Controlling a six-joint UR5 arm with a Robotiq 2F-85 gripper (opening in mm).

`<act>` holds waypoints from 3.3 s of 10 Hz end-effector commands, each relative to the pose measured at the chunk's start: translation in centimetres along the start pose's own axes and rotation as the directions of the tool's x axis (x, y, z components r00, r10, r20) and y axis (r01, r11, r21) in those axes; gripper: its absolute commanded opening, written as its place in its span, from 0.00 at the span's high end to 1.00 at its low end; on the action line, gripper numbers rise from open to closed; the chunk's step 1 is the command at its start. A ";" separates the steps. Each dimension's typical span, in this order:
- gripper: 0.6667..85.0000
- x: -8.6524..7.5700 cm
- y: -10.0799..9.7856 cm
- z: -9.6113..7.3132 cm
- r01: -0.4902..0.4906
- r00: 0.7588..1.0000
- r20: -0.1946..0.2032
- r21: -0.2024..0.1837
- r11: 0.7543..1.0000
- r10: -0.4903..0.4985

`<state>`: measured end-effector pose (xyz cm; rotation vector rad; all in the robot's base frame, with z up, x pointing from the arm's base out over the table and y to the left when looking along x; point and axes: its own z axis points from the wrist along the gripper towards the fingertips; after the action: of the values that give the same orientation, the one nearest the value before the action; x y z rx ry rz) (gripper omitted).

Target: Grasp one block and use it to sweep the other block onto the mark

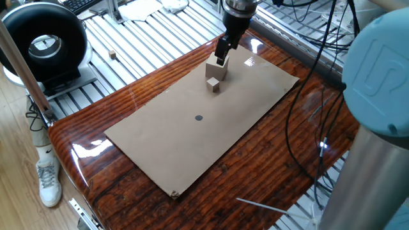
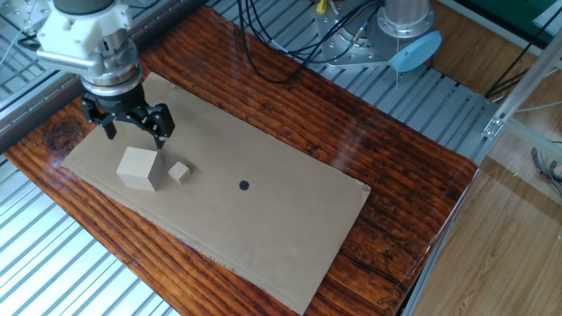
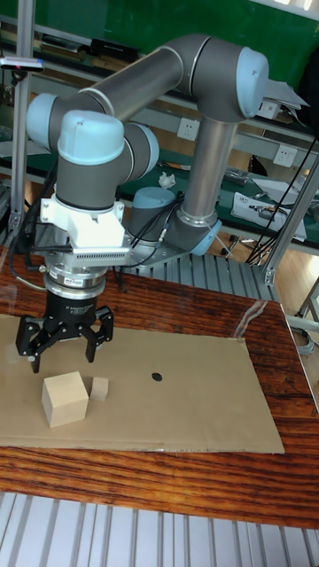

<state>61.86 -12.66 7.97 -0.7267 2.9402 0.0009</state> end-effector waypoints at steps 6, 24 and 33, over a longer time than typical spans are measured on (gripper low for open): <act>0.00 -2.0 -0.2 2.3 0.014 0.999 0.048 -0.009 1.000 -0.013; 0.23 -2.1 0.8 4.0 -0.039 0.997 0.071 -0.058 0.998 0.043; 0.41 -1.5 0.7 3.9 -0.062 0.996 0.055 -0.054 0.997 0.065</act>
<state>63.31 -11.25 3.94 -0.6576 2.9159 0.0888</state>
